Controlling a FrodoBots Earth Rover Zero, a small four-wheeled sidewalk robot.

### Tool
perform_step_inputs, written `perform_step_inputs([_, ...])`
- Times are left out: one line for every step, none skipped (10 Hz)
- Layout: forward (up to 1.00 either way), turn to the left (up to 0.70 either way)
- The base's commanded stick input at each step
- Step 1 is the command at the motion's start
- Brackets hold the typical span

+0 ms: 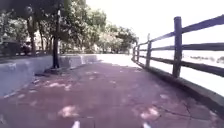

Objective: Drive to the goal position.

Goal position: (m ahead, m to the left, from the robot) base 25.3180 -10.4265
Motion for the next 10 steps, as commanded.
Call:
perform_step_inputs([0.7, 0.0])
perform_step_inputs([0.7, 0.0])
perform_step_inputs([0.7, 0.0])
perform_step_inputs([0.7, 0.0])
perform_step_inputs([0.7, -0.35])
perform_step_inputs([0.7, -0.33])
perform_step_inputs([0.7, 0.0])
perform_step_inputs([0.7, 0.0])
perform_step_inputs([0.7, 0.0])
perform_step_inputs([0.7, 0.0])
